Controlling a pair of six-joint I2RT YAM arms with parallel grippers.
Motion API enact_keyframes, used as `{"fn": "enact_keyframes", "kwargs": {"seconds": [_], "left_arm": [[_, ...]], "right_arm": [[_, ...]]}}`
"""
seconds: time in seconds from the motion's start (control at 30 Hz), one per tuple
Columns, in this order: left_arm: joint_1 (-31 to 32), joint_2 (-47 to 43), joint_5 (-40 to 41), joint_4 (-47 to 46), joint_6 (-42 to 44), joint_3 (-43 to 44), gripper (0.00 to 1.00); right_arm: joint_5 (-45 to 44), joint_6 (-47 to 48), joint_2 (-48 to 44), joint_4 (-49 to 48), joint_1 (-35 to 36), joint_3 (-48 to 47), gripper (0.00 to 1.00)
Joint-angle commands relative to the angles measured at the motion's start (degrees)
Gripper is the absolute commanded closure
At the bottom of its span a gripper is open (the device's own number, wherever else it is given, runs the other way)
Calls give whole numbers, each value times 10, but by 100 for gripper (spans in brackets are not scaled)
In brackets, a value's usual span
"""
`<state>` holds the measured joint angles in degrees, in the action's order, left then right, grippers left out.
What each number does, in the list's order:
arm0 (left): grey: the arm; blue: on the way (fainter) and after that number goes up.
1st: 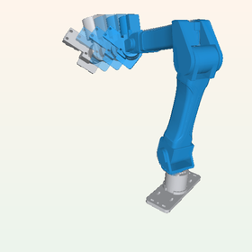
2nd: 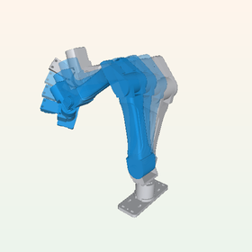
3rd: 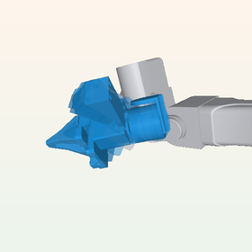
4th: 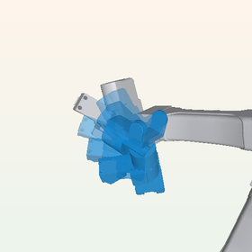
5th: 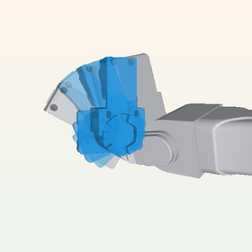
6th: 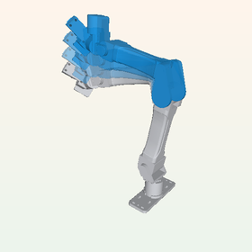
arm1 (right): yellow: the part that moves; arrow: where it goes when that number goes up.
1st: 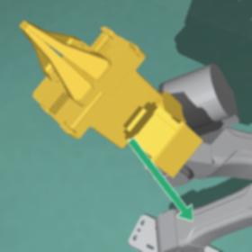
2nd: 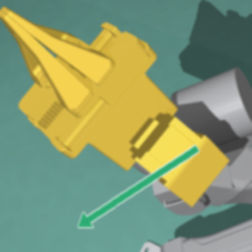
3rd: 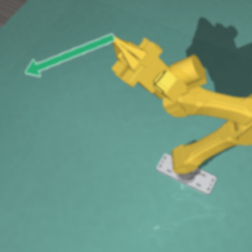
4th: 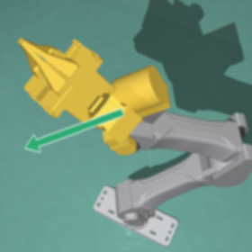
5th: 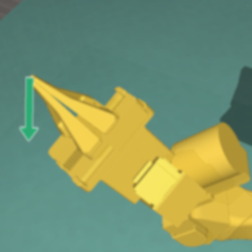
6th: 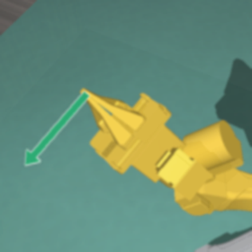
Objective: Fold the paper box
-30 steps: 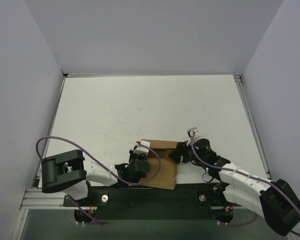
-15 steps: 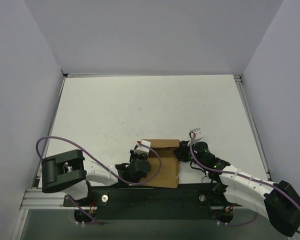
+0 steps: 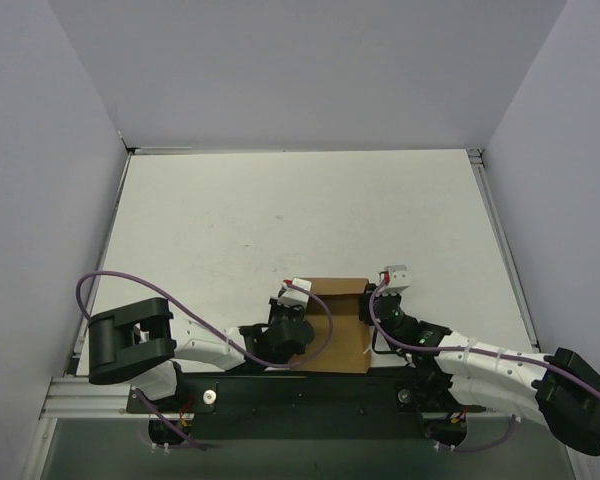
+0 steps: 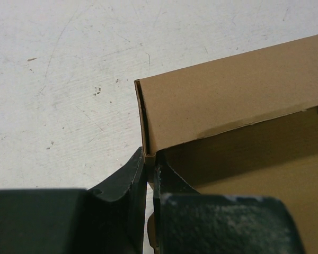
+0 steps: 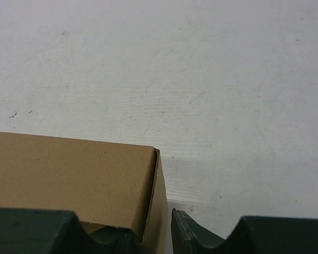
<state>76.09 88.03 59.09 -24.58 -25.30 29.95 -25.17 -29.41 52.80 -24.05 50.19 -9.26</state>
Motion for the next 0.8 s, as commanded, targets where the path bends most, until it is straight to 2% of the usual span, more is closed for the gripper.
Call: {"fn": "enact_keyframes", "kwargs": {"seconds": [0.0,0.3,0.63,0.77], "left_arm": [[9,5,-8,32,-13,23,100],[14,-2,1,52,-26,36,100],[15,-9,-2,45,-29,30,100],[14,-4,0,45,-28,33,100]], "right_arm": [[-164,-63,31,57,19,-35,73],[-260,-158,107,164,34,-95,83],[-291,-208,151,202,35,-118,83],[-256,-157,144,161,39,-116,79]]}}
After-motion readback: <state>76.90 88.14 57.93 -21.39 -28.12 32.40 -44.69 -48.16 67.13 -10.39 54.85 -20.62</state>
